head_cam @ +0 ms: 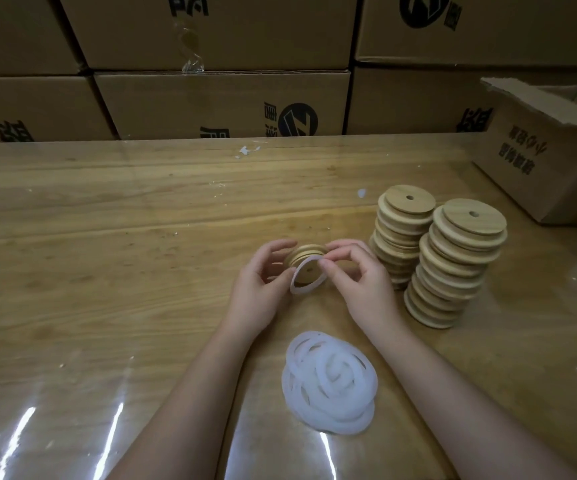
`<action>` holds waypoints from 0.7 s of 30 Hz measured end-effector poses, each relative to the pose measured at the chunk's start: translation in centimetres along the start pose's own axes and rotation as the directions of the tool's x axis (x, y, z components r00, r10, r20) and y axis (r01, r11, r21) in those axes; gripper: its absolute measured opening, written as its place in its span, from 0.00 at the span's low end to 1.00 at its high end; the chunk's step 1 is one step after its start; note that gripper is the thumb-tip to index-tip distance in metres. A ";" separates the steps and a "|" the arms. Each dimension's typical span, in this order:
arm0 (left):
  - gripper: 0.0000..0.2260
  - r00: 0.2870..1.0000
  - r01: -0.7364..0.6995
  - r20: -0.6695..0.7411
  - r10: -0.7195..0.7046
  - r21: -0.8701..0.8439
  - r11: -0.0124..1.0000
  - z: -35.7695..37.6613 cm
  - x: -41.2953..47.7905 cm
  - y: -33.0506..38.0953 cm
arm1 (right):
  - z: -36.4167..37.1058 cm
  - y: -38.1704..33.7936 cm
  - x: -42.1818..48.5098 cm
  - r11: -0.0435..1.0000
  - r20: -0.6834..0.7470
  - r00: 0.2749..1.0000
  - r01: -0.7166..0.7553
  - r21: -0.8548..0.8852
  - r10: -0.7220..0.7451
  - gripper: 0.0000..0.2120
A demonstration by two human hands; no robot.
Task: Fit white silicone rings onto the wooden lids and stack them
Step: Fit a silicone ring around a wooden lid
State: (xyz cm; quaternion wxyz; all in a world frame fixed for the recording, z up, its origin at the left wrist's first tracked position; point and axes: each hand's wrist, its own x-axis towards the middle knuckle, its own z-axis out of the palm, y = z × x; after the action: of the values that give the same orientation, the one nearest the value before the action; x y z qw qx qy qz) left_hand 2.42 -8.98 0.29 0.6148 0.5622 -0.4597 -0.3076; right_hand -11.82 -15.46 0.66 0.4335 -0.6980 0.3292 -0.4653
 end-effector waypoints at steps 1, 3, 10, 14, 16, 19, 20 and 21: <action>0.15 1.000 -0.008 -0.007 0.008 -0.017 1.000 0.0 0.0 0.1 | 0.0 0.0 0.1 1.000 -0.014 1.000 0.006 -0.010 -0.006 0.09; 0.09 0.999 -0.032 -0.017 0.032 -0.014 0.999 0.0 -0.2 0.3 | 0.0 0.2 0.2 1.000 -0.028 1.000 0.006 -0.023 -0.006 0.09; 0.10 0.992 -0.109 -0.048 0.120 0.181 0.977 0.4 -0.3 -0.2 | 0.0 0.3 0.2 0.998 -0.028 0.999 0.015 -0.057 -0.017 0.09; 0.08 0.989 -0.096 -0.102 0.111 0.143 0.985 0.3 -0.3 0.0 | 0.0 0.4 0.1 0.999 -0.020 0.999 -0.039 -0.014 0.039 0.07; 0.09 0.986 -0.108 -0.107 0.124 0.147 0.983 0.3 -0.3 0.1 | 0.1 0.3 0.1 0.997 -0.028 0.997 -0.069 0.022 0.070 0.07; 0.09 0.984 -0.117 -0.116 0.137 0.165 0.979 0.3 -0.4 0.1 | 0.1 0.2 0.1 0.995 -0.034 0.995 -0.090 0.045 0.092 0.08; 0.08 0.983 -0.116 -0.122 0.137 0.168 0.979 0.3 -0.3 0.1 | 0.1 0.2 0.1 0.995 -0.035 0.995 -0.091 0.044 0.092 0.07; 0.08 0.982 -0.113 -0.128 0.136 0.170 0.979 0.2 -0.3 0.1 | 0.1 0.1 0.1 0.995 -0.035 0.995 -0.090 0.041 0.091 0.07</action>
State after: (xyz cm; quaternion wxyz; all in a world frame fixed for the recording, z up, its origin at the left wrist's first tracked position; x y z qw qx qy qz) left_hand 2.06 -8.78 0.28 0.6158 0.6004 -0.4735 -0.1902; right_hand -11.74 -15.53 0.55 0.4617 -0.6648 0.3592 -0.4646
